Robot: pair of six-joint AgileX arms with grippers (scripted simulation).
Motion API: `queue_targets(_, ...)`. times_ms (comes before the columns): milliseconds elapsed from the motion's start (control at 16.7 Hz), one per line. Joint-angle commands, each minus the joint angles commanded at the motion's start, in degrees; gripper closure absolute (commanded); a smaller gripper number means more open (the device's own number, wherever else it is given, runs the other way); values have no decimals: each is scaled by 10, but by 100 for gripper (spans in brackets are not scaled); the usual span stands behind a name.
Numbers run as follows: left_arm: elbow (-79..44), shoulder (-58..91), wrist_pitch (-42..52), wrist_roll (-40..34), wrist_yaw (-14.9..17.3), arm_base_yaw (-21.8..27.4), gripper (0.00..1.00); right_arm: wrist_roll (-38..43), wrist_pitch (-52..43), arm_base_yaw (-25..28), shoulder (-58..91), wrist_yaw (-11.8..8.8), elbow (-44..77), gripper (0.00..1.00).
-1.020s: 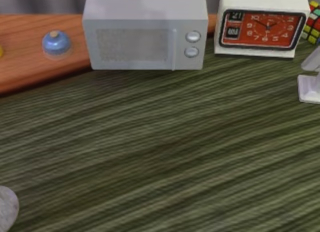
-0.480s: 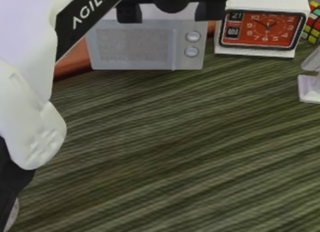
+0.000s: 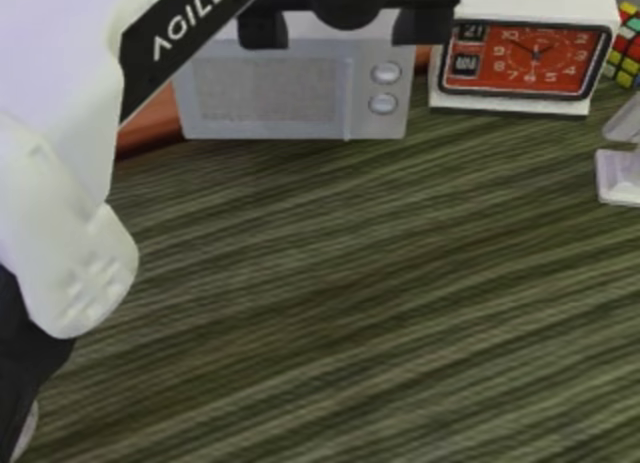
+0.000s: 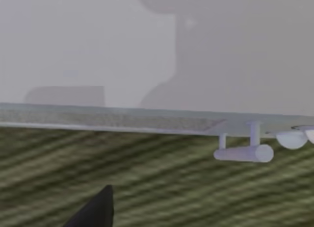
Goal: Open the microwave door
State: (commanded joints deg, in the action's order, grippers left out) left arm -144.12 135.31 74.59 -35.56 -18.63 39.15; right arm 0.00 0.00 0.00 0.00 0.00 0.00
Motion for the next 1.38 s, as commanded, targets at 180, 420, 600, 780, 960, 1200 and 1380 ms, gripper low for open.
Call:
queue_targets(180, 30, 16, -51, 11, 5, -10, 0, 0, 0, 0, 0, 0, 0, 0)
queue_targets(420, 73, 39, -122, 25, 11, -25, 0, 0, 0, 0, 0, 0, 0, 0)
queue_targets(600, 77, 41, -128, 26, 12, -26, 0, 0, 0, 0, 0, 0, 0, 0)
queue_targets(780, 77, 41, -128, 26, 12, -26, 15, 0, 0, 0, 0, 0, 0, 0)
queue_targets(960, 77, 41, -128, 26, 12, -26, 38, 0, 0, 0, 0, 0, 0, 0)
queue_targets(1200, 77, 41, -128, 26, 12, -26, 68, 0, 0, 0, 0, 0, 0, 0)
queue_targets(1380, 77, 41, -128, 26, 12, -26, 90, 0, 0, 0, 0, 0, 0, 0)
